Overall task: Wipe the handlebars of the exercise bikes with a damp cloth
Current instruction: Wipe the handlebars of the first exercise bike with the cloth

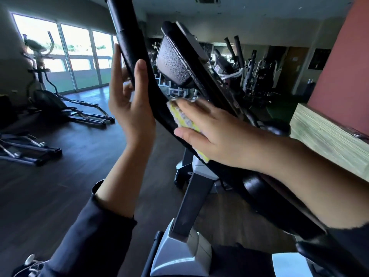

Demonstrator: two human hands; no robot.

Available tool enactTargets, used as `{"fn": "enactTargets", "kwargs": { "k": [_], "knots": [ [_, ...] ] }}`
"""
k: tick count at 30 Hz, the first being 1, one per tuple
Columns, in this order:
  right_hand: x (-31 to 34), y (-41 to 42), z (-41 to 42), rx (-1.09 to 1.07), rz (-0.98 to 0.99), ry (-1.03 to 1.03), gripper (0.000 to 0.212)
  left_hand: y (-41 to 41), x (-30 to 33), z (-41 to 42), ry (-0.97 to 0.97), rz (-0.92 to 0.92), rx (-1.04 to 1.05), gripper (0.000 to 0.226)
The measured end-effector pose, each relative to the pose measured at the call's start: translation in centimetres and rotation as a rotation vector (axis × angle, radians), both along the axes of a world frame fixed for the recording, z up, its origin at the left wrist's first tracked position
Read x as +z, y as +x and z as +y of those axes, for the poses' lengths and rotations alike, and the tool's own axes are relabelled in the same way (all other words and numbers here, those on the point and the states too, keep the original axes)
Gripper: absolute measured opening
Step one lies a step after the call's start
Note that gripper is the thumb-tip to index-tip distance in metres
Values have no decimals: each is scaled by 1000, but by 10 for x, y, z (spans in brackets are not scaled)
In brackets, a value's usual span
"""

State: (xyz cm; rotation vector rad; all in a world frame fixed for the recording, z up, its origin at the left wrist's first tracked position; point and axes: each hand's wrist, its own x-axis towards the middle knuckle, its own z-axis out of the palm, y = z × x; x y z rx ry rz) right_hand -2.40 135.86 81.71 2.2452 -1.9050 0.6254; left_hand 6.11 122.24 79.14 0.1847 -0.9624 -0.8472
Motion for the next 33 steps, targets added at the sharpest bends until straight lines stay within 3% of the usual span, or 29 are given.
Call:
{"fn": "enactTargets", "kwargs": {
  "k": [9, 20, 26, 33],
  "knots": [
    [-2, -50, 27, 232, 14, 100, 55, -11, -7, 29, 153, 25, 198, 46],
    [11, -86, 57, 392, 168, 251, 47, -21, -23, 85, 371, -225, 367, 56],
    [-41, -85, 59, 404, -199, -79, 44, -31, -37, 106, 399, -294, 388, 51],
    [-63, -91, 77, 425, -251, -345, 35, -33, -42, 121, 408, -314, 323, 57]
  ]
}}
